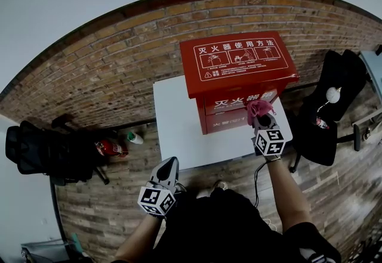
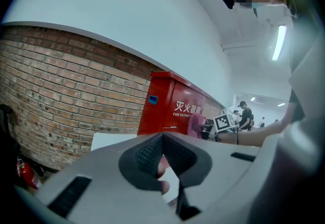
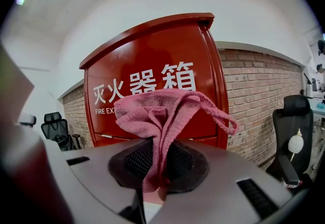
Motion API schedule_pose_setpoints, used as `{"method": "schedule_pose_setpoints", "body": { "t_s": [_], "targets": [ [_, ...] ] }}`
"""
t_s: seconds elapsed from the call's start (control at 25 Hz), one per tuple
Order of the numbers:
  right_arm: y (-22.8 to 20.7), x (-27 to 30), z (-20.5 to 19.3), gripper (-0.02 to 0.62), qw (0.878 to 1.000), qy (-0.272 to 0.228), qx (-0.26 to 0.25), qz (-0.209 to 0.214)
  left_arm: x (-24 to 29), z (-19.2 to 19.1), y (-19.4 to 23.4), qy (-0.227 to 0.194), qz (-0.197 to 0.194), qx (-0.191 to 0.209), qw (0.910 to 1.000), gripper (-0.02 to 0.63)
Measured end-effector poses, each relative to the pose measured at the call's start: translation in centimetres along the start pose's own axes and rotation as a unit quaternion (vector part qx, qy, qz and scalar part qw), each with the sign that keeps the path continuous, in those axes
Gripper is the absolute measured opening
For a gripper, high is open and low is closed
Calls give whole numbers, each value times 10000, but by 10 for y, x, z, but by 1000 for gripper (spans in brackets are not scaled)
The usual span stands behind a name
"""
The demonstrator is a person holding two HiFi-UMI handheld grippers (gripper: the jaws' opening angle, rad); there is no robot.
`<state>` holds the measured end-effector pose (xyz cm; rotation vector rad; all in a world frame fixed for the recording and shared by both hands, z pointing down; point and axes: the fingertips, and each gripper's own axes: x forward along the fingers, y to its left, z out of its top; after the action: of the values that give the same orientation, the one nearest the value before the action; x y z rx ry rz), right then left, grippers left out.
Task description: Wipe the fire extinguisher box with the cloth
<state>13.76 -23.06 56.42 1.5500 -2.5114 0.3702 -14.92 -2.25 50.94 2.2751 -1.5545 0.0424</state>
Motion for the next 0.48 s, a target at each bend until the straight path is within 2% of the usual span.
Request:
{"method": "schedule_pose_setpoints", "body": {
  "t_s": [0.48],
  "targets": [
    [25, 7, -3, 61, 9998, 35, 48, 206, -11, 0, 3, -28, 73, 11, 10000, 17]
  ]
}}
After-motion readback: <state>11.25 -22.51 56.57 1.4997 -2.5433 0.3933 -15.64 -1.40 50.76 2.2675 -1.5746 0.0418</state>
